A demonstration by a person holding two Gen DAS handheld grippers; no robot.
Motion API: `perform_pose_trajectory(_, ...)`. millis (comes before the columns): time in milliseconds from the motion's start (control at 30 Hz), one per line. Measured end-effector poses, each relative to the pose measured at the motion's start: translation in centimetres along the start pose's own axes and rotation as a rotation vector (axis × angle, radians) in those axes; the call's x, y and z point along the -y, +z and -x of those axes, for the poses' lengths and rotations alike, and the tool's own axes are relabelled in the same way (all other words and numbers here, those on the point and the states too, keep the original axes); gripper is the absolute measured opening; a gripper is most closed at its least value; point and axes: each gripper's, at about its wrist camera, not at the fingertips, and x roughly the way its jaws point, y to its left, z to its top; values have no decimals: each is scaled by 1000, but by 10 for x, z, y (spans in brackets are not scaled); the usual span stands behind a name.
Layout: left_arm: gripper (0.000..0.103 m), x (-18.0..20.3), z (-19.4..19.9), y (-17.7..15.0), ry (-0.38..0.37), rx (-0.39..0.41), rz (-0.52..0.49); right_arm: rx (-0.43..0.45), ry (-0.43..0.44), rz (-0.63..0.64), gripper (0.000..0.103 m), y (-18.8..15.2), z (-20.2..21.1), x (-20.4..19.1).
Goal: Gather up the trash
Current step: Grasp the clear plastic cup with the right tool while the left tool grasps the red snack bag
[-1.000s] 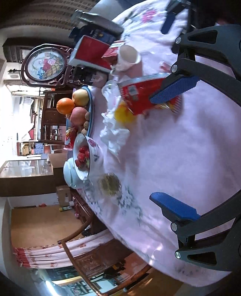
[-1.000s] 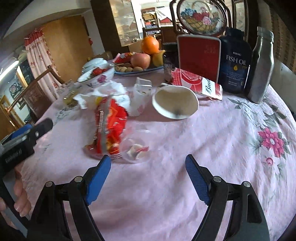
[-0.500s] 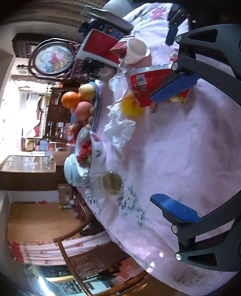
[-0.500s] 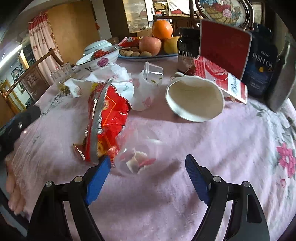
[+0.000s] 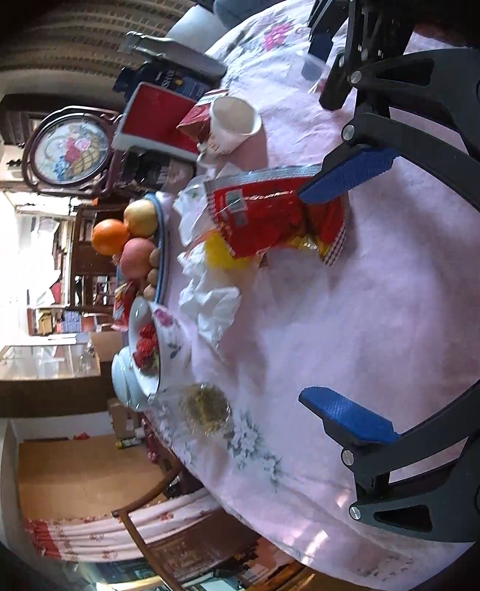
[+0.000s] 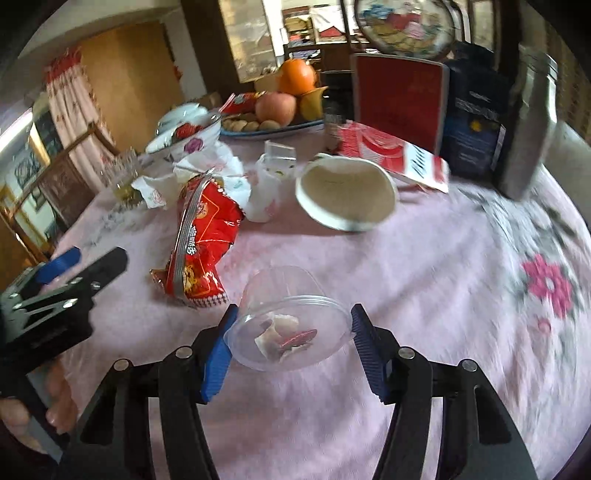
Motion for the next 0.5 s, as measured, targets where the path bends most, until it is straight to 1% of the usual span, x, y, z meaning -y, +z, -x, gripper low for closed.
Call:
perform_pose_trajectory(100, 96, 3, -4, -2, 25, -1, -21, -1, -4, -23, 61, -5, -1, 9)
perform_pose_trajectory(167, 96, 3, -8, -3, 10, -24, -10, 12, 6, -28, 61, -5, 1, 13)
perform_pose_trajectory(267, 96, 1, -16, -3, -6, -88, 39, 11, -17, -7, 61, -6, 1, 13)
perform_pose_trajectory(367, 96, 9, -17, 1, -39, -128, 67, 19, 5, 18, 61, -6, 7, 10)
perform_pose_trajectory(500, 96, 30, -15, 14, -37, -144, 27, 40, 22, 12, 61, -4, 15, 10)
